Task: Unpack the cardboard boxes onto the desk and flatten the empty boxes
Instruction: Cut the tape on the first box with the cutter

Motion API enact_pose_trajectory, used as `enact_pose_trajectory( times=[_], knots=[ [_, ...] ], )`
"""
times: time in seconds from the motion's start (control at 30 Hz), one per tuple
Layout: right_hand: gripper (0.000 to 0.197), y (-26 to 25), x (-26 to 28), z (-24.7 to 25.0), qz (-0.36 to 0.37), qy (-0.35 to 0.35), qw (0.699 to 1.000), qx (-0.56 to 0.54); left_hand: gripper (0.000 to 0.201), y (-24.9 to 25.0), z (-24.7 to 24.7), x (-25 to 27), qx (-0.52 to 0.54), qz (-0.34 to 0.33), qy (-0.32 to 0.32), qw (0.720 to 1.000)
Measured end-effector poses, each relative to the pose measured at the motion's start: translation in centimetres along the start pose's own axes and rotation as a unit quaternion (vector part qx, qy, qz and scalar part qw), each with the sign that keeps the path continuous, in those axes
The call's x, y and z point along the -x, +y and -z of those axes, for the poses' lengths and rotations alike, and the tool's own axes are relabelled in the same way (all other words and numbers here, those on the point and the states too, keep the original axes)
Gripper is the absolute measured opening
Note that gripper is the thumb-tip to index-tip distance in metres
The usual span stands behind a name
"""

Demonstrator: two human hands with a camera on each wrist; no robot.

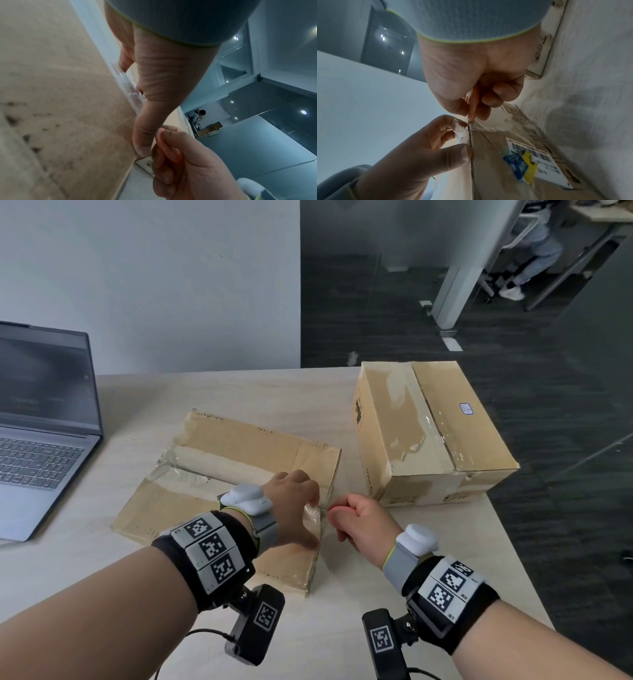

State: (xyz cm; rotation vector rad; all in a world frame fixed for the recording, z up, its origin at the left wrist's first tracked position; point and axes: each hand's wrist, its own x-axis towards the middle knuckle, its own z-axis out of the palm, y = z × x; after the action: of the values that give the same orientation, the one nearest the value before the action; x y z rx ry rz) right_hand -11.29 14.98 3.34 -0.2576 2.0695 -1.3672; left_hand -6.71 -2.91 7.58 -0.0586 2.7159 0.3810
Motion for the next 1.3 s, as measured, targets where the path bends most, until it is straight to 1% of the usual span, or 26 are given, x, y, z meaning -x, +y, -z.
enact_pose_trajectory(
  times=[0.13, 0.23, 0.33, 0.43, 0.47, 0.57, 0.6, 0.67, 0.7, 0.77, 0.8, 0.9, 1.03, 1.1, 1.2, 1.23, 1.3],
  knots=[
    [0.01, 0.0, 0.7, 0.2, -0.005, -0.03, 0.999, 0.032, 0.067, -0.3, -0.1, 0.3, -0.009, 0.002, 0.013, 1.0],
    [0.01, 0.0, 1.0, 0.8, -0.011, -0.039, 0.998, 0.043, 0.062, -0.6, 0.4, 0.7, 0.007, -0.017, 0.013, 1.0],
    [0.009, 0.1, 0.9, 1.3, -0.037, -0.007, 0.999, -0.022, 0.054, -1.0, 1.2, 0.7, 0.078, -0.004, 0.033, 0.996],
    [0.011, -0.1, 0.6, 1.6, -0.054, 0.023, 0.996, -0.074, 0.036, -1.2, 1.7, -0.3, 0.064, 0.015, 0.054, 0.996],
    [0.012, -0.2, 0.6, 1.6, -0.053, 0.026, 0.995, -0.078, 0.032, -1.1, 1.8, -0.6, 0.046, 0.014, 0.049, 0.998],
    [0.013, -0.4, 0.5, 1.6, -0.045, 0.026, 0.996, -0.077, 0.029, -0.9, 1.9, -1.1, 0.0, 0.004, 0.017, 1.0],
    [0.012, -0.5, 0.5, 1.7, -0.043, 0.027, 0.996, -0.078, 0.027, -0.8, 1.9, -1.2, -0.001, 0.003, 0.009, 1.0],
    [0.012, -0.5, 0.4, 1.9, -0.038, 0.029, 0.996, -0.081, 0.02, -0.7, 2.4, -1.4, 0.02, 0.024, -0.009, 0.999],
    [0.011, -0.4, 0.5, 2.0, -0.037, 0.03, 0.995, -0.084, 0.023, -0.6, 2.5, -1.6, 0.035, 0.042, -0.018, 0.998],
    [0.01, -0.4, 0.4, 2.2, -0.033, 0.031, 0.995, -0.087, 0.04, -0.5, 2.8, -2.0, 0.067, 0.071, -0.026, 0.995],
    [0.01, -0.4, 0.4, 2.3, -0.032, 0.031, 0.995, -0.089, 0.045, -0.3, 2.9, -2.2, 0.073, 0.081, -0.029, 0.994],
    [0.009, -0.4, 0.1, 2.5, -0.033, 0.03, 0.995, -0.092, 0.04, 0.3, 3.4, -2.7, 0.052, 0.109, -0.052, 0.991],
    [0.009, -0.4, -0.1, 2.8, -0.035, 0.032, 0.995, -0.086, 0.043, 0.6, 3.6, -3.1, 0.036, 0.116, -0.069, 0.99],
    [0.011, -0.5, -0.1, 2.8, -0.036, 0.03, 0.995, -0.084, 0.037, 0.5, 3.6, -3.2, 0.019, 0.107, -0.074, 0.991],
    [0.014, -0.5, 0.0, 2.8, -0.041, 0.027, 0.995, -0.088, 0.017, 0.5, 4.0, -3.3, -0.029, 0.045, -0.064, 0.996],
    [0.015, -0.5, 0.0, 2.8, -0.042, 0.026, 0.995, -0.087, 0.025, 0.3, 3.9, -3.3, -0.035, 0.028, -0.051, 0.998],
    [0.014, -0.4, -0.1, 2.7, -0.044, 0.028, 0.995, -0.089, 0.053, 0.0, 3.7, -3.5, -0.052, -0.008, -0.03, 0.998]
  ],
)
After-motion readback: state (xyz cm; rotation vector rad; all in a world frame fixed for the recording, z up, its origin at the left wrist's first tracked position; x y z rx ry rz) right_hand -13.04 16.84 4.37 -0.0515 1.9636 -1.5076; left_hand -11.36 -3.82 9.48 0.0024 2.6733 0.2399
